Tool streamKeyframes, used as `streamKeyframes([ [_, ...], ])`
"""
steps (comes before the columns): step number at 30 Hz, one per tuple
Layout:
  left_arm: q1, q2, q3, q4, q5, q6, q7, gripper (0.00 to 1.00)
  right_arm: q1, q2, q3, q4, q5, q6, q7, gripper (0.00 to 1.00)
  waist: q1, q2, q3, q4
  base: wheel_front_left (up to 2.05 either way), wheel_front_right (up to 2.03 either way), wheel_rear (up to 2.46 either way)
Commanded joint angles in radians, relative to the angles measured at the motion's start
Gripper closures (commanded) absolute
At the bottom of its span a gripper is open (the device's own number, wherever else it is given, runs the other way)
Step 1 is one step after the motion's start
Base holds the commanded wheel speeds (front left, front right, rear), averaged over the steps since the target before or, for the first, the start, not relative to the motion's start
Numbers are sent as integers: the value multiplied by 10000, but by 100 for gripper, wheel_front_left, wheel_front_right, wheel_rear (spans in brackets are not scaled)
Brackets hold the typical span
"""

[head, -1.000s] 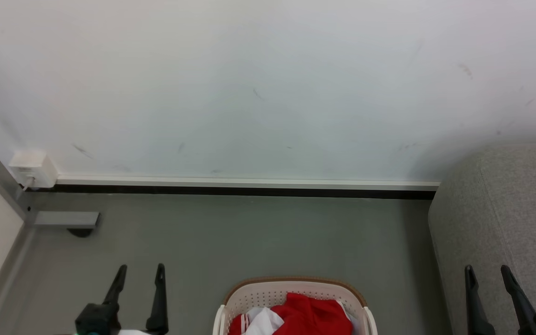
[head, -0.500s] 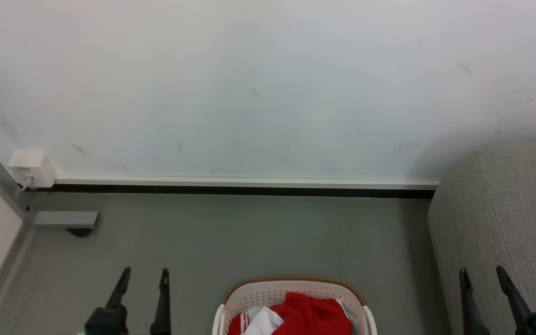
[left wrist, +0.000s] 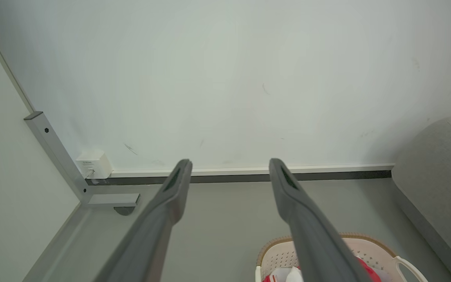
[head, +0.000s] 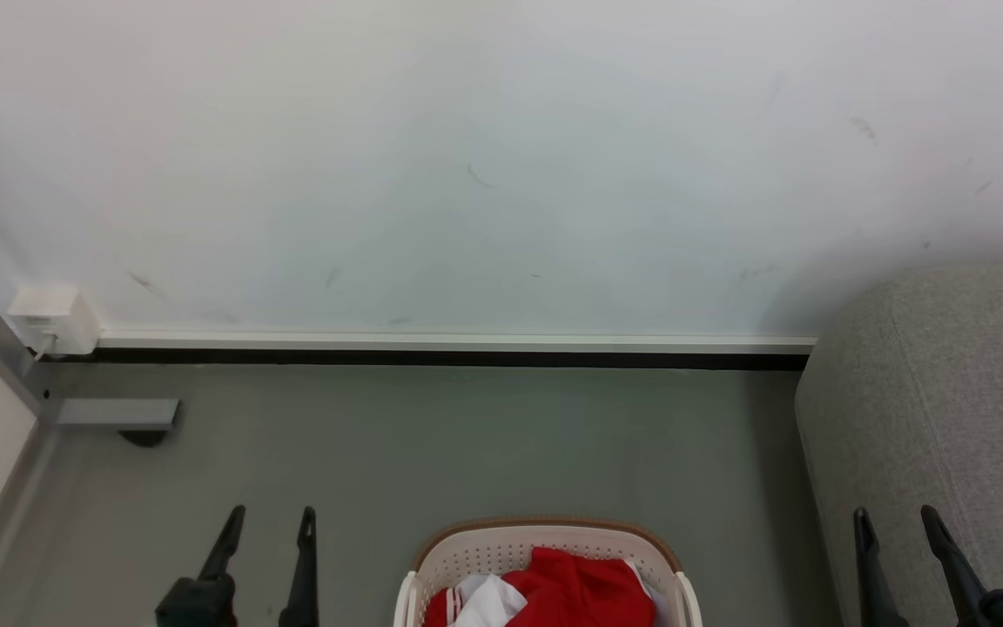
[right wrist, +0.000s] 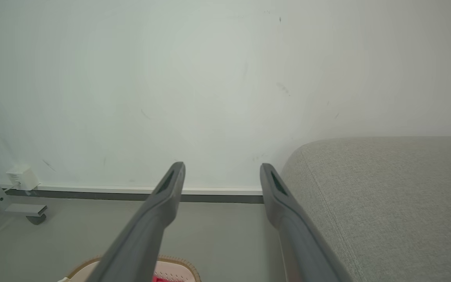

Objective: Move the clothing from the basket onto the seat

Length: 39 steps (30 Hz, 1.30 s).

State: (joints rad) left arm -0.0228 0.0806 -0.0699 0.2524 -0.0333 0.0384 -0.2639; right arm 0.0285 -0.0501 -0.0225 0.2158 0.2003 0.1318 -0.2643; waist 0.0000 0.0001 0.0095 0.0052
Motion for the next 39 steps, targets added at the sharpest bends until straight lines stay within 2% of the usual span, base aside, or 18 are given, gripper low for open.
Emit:
streamKeyframes([
  [1,-10,5,57,21,-87,-33,-11,0,-6,-6,7,21,69,-21,-4,0,0,-1,6,-33,0,0,0],
  [8,72,-48,46,86,-32,-124,-11,0,-154,-7,97,-85,23,-21,-2,0,0,-1,86,-330,0,0,0],
  [15,-684,-99,-316,459,133,-376,-9,0,-495,-9,283,-459,163,-21,-1,0,0,-1,629,-810,0,0,0],
  [28,-3700,-202,-1712,3788,774,-815,58,0,-1859,-8,551,-1319,643,-21,1,0,0,-1,3108,-1773,0,0,0],
  [36,-5674,-260,-2788,6133,1104,-1066,1206,0,-2862,-4,850,-1705,946,-21,1,0,0,-1,4793,-2193,0,0,0],
  [39,-6135,-271,-3006,6792,844,-1122,1652,0,-3159,-5,933,-1883,1064,-21,1,0,0,-1,5407,-2354,0,0,0],
])
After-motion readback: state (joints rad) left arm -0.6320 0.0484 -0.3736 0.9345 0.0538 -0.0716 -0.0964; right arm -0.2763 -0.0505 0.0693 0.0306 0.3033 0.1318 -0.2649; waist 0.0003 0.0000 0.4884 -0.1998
